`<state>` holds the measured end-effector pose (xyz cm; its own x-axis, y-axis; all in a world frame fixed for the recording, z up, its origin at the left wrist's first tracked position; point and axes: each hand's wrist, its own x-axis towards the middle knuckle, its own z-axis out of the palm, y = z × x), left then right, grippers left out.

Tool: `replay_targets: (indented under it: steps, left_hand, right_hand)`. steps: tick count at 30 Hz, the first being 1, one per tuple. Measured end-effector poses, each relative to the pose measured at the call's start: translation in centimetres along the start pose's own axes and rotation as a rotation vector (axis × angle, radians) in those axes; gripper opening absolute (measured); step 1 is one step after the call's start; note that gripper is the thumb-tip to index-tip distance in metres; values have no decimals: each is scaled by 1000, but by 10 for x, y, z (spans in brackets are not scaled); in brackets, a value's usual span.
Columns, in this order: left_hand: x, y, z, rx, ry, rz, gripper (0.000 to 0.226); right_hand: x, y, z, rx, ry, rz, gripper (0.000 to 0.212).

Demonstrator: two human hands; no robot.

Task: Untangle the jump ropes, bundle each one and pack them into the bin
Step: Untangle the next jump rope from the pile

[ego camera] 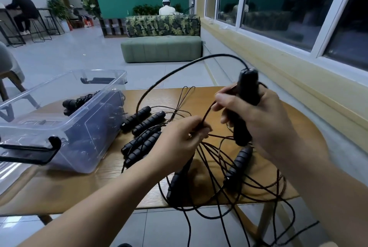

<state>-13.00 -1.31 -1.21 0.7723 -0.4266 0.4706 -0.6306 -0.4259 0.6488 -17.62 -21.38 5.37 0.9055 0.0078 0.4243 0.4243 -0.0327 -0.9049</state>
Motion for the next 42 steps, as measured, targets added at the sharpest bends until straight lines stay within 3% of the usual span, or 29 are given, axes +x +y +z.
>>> replay_targets:
  steps: [7, 13, 18, 22, 24, 29, 32, 36, 42]
  left_hand:
    - [6, 4, -18, 52, 34, -78, 12]
    - [4, 11, -15, 82, 68, -19, 11]
    - [3, 10, -6, 132, 70, 60, 12]
    - [2, 0, 1, 132, 31, 49, 25]
    - [1, -7, 5, 140, 9, 30, 20]
    - [5, -4, 3, 94, -8, 30, 6]
    - [7, -1, -5, 130, 34, 37, 7]
    - [12, -3, -12, 199, 78, 41, 5]
    - [12, -7, -7, 250, 112, 58, 8]
  right_hand:
    - [10, -3, -21, 142, 207, 39, 14]
    - [4, 10, -4, -25, 52, 109, 19]
    - [-1, 22, 16, -207, -14, 114, 7]
    - [0, 24, 22, -189, -43, 141, 7]
    - [-1, 23, 24, -165, -63, 131, 7]
    - [2, 14, 12, -75, 22, 74, 8]
    - [7, 8, 0, 27, 137, 81, 17]
    - [11, 0, -18, 117, 262, 67, 14]
    - [7, 5, -5, 68, 167, 67, 19]
